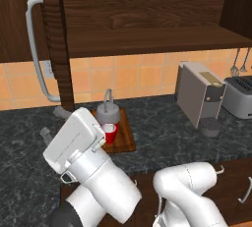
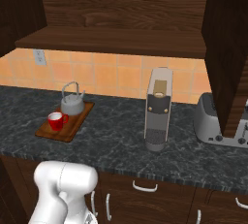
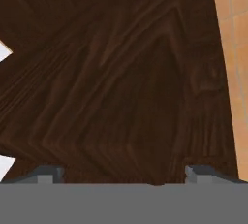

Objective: Pick the kettle from the counter and place it on the tray. Then pick the mug from the cabinet and place it on the tray. Then close the cabinet doors.

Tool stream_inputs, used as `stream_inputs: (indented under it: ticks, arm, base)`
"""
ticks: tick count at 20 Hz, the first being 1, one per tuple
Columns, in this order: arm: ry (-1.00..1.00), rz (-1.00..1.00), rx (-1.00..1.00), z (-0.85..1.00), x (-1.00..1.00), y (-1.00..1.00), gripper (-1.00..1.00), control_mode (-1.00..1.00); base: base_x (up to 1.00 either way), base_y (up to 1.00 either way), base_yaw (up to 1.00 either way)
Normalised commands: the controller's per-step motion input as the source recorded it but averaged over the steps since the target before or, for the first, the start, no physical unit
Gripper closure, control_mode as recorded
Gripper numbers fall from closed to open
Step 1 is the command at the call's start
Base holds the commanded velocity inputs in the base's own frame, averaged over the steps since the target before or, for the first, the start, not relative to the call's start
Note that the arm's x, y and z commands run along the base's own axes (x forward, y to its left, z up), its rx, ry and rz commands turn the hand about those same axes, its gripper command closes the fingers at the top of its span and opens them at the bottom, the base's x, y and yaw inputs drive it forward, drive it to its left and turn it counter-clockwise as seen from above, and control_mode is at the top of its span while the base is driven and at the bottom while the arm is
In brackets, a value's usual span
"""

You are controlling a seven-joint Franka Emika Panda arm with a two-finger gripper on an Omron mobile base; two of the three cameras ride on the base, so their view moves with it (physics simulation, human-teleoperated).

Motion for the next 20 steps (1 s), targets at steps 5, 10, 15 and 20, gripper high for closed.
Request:
stream_inputs:
  ticks: [5,10,15,20]
  arm:
    - [0.01,-0.34,-0.05,0.00,-0.50,0.26,-1.00,-1.00]
    - [0.00,-0.33,-0.04,0.00,-0.62,0.25,-1.00,-1.00]
    - [0.00,-0.33,-0.02,0.06,-0.64,0.09,-1.00,-1.00]
    - [0.01,-0.36,0.00,0.03,-0.70,0.00,-1.00,-1.00]
  base:
    - [0.00,0.00,0.00]
    - [0.00,0.00,0.00]
    - [0.00,0.00,0.00]
    - [0.00,0.00,0.00]
